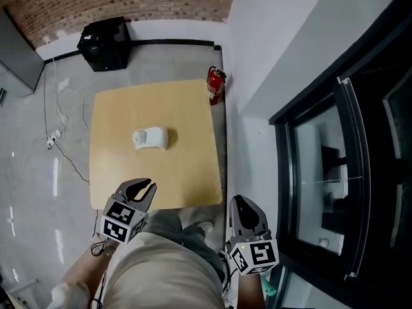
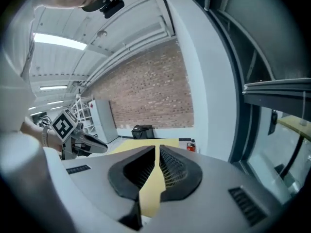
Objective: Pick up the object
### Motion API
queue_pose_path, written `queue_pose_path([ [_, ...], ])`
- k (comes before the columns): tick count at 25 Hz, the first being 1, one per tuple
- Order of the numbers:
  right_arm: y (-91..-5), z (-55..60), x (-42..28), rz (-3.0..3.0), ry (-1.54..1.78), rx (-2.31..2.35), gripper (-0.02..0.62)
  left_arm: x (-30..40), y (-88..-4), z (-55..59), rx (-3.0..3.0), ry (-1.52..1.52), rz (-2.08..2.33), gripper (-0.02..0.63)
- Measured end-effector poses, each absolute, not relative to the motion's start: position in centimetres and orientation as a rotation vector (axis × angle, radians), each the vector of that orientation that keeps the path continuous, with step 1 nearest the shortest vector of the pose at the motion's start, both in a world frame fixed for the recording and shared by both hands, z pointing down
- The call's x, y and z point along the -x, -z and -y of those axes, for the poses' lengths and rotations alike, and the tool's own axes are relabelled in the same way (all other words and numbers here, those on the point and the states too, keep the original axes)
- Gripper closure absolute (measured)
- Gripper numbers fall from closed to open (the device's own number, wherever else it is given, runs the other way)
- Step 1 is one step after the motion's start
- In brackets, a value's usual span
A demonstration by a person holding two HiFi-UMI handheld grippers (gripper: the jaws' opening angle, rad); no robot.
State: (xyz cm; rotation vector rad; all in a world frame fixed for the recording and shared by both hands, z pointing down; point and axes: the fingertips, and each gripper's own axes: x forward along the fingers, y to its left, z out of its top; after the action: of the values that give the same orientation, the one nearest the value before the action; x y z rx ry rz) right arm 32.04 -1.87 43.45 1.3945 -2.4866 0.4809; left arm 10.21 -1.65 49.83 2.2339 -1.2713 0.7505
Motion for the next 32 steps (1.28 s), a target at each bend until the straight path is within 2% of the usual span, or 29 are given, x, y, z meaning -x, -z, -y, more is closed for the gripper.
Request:
queue_pose_path([
  [4,-45.3,4.7,-29.1,2.507,-0.493,-1.201,0.583,-6.3,-52.1,2.5,-2.046,-0.684,1.393,0.535],
  [7,-46.1,7.3,-25.5,2.485,-0.465,-1.092,0.583,-3.7,-53.8,4.4,-1.911,-0.522,1.428,0.535],
  [12,-47.7,12.3,-17.3,2.414,-0.346,-0.688,0.583,-2.0,-58.9,8.1,-1.659,-0.238,1.392,0.518],
  [18,-55.0,17.5,-5.8,2.221,-0.205,-0.238,0.581,1.9,-65.8,11.5,-1.227,0.098,1.351,0.501],
  [19,-56.7,18.4,-4.2,2.183,-0.204,-0.163,0.557,2.2,-67.1,11.8,-1.174,0.142,1.350,0.493],
  [21,-60.3,19.7,-1.5,2.079,-0.199,-0.003,0.479,2.4,-69.0,12.4,-1.069,0.258,1.328,0.443],
  [23,-63.5,20.5,0.5,1.956,-0.182,0.131,0.429,2.6,-70.2,12.9,-0.991,0.360,1.305,0.399],
  [24,-65.0,20.9,1.3,1.898,-0.171,0.179,0.423,2.8,-70.5,13.1,-0.969,0.397,1.302,0.379],
  [28,-70.1,22.1,2.8,1.701,-0.181,0.297,0.420,3.0,-71.5,14.9,-0.944,0.524,1.281,0.376],
  [32,-72.0,22.3,3.1,1.543,-0.344,0.426,0.425,3.1,-72.6,17.0,-0.908,0.605,1.200,0.376],
])
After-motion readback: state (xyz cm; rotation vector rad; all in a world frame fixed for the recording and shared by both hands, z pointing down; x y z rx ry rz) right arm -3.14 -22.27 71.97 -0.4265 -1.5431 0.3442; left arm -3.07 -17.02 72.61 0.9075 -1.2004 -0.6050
